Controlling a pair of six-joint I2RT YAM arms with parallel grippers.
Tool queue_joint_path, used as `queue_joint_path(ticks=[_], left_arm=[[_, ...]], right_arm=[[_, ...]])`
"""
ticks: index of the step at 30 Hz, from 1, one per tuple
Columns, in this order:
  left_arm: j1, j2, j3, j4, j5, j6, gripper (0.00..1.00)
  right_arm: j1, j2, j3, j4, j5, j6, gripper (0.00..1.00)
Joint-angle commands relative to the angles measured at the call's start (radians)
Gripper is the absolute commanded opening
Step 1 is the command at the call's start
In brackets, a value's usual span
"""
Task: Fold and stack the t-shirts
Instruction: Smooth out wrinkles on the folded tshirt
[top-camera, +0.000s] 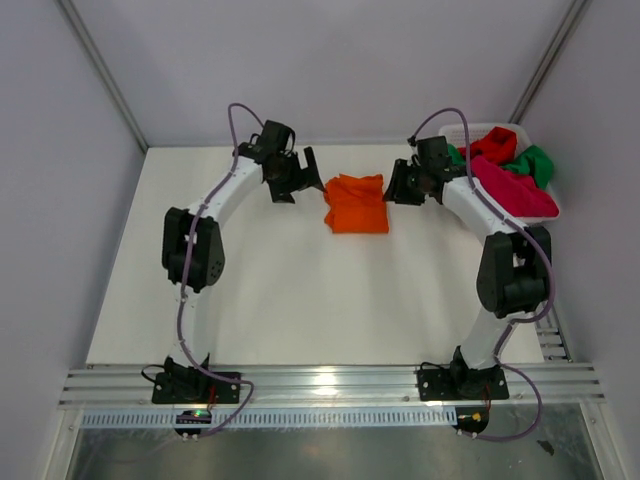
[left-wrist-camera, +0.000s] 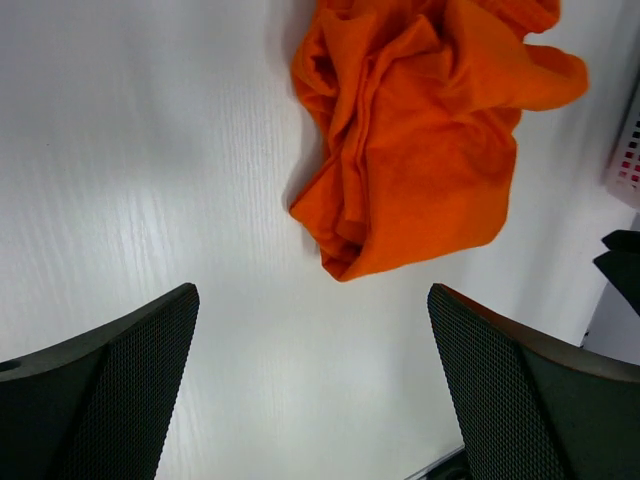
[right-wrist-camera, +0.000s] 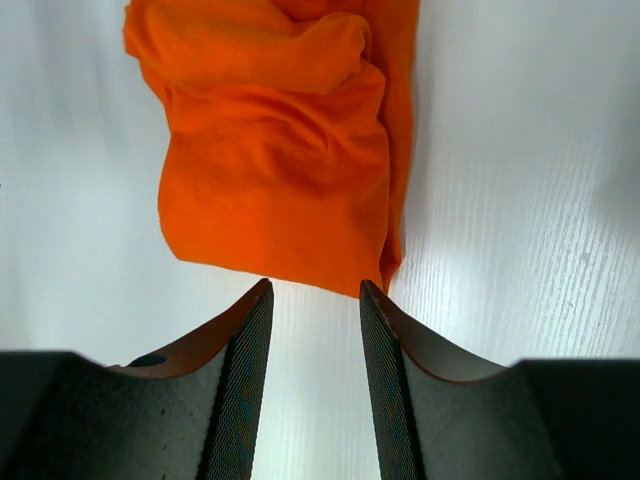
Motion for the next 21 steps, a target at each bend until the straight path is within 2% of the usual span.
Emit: queue_joint_path(ticks=[1,5,10,21], left_arm=[[-0.001,-0.154,0.036,-0.055,-0.033,0.014,0.99],[-0.001,-0.225,0.043,-0.109,-0.036,0.014,0.99],[-0.001,-0.305,0.03,-0.138,-0.007,0.009,0.99],[-0.001,-0.507,-0.167,-0.075,0.025,-0.014,0.99]], right_arm=[[0.008,-0.099,-0.052,0.023,-0.045,-0.006,0.44],[0.028,-0.137,-0.112,0.08,-0.093,0.025,0.45],[0.06,-0.065,-0.1,0.126,-0.116,0.048,0.45],[0.081,0.136,0.079,0.171,-0.141,0.082,0.45]])
